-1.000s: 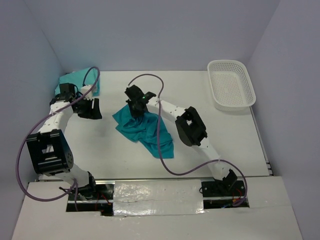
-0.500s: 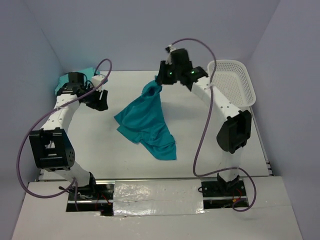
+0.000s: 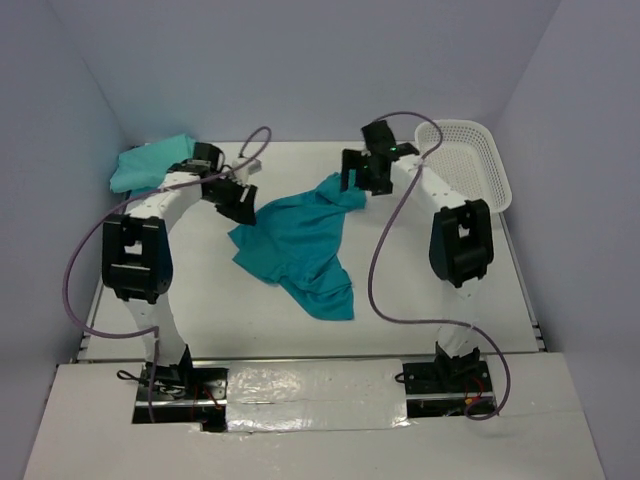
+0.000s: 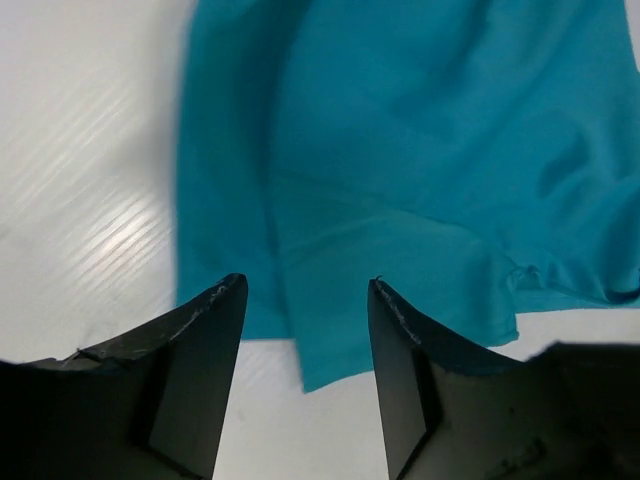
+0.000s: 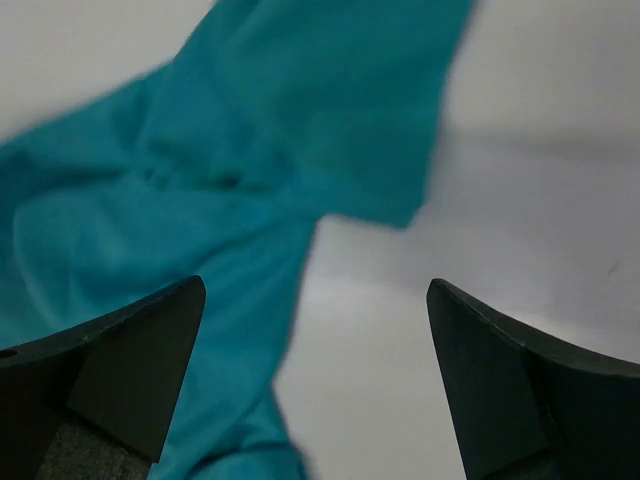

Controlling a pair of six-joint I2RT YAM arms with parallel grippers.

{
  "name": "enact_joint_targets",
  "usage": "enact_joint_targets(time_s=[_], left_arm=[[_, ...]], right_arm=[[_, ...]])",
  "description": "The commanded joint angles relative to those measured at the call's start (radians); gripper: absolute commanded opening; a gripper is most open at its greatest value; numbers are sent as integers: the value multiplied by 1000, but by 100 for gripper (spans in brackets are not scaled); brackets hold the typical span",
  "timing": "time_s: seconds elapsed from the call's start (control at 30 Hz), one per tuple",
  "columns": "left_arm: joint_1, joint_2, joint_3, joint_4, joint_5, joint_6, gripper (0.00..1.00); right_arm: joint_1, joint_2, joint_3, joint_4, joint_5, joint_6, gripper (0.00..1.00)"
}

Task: Fold and stack the t-shirts
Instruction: Flatten out the tshirt

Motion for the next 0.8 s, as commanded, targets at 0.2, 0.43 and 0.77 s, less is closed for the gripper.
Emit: enact_joint_targets(time_s=[0.2, 0.43, 0.77], left_arm=[[402, -200, -71, 82, 80, -182, 63], [559, -324, -209, 117, 79, -190, 64], [597, -312, -257, 111, 134, -124, 64]], right_arm=[[543, -126, -94, 172, 13, -189, 100], [670, 341, 538, -53, 87, -111, 92], [698, 537, 541, -97, 207, -65, 78]])
